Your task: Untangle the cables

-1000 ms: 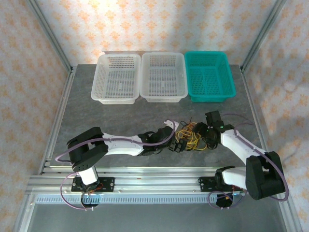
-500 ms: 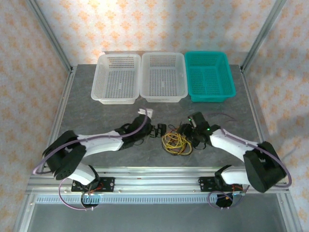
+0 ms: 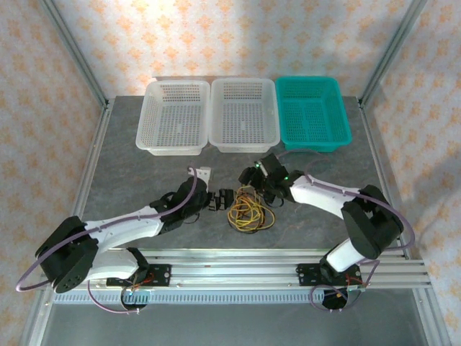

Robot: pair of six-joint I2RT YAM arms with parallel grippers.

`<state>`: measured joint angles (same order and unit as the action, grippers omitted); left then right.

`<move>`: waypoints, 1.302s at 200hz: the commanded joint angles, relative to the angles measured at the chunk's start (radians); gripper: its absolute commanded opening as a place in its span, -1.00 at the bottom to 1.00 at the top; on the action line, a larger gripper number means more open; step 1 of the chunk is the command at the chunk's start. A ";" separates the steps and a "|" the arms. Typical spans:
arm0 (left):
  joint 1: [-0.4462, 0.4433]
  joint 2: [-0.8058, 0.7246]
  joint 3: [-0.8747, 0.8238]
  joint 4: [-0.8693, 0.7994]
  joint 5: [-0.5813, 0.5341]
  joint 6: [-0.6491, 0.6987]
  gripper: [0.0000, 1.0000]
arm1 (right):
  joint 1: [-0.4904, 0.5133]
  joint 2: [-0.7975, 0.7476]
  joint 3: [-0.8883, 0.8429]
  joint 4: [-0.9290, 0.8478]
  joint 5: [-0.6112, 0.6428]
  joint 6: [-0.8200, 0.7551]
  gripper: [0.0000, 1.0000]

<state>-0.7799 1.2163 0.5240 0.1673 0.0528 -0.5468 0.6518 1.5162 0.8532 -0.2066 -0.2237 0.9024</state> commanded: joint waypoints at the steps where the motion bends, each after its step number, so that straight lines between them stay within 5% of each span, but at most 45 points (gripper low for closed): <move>1: -0.068 -0.036 -0.019 -0.008 -0.025 0.002 0.98 | 0.002 -0.109 0.009 -0.171 0.206 -0.116 0.78; 40: -0.183 0.029 0.002 -0.031 -0.042 -0.012 0.98 | 0.003 -0.287 -0.077 -0.308 0.185 -0.204 0.50; 95: -0.268 0.053 -0.020 -0.020 -0.013 -0.034 0.98 | 0.044 -0.407 -0.191 -0.547 0.057 -0.150 -0.33; 137: -0.287 0.116 -0.003 -0.053 -0.030 -0.060 0.98 | 0.085 -0.395 -0.230 -0.431 -0.025 -0.125 -0.91; 197: -0.288 0.165 0.001 -0.046 -0.113 -0.119 0.94 | 0.109 -0.305 -0.271 -0.212 -0.112 -0.101 -0.93; 260: -0.239 0.251 0.058 -0.006 -0.184 -0.155 0.41 | 0.109 -0.146 -0.209 -0.036 -0.127 -0.090 -0.95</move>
<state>-1.0458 1.4391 0.5461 0.1314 -0.0689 -0.6746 0.7567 1.3186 0.6018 -0.3347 -0.3538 0.7975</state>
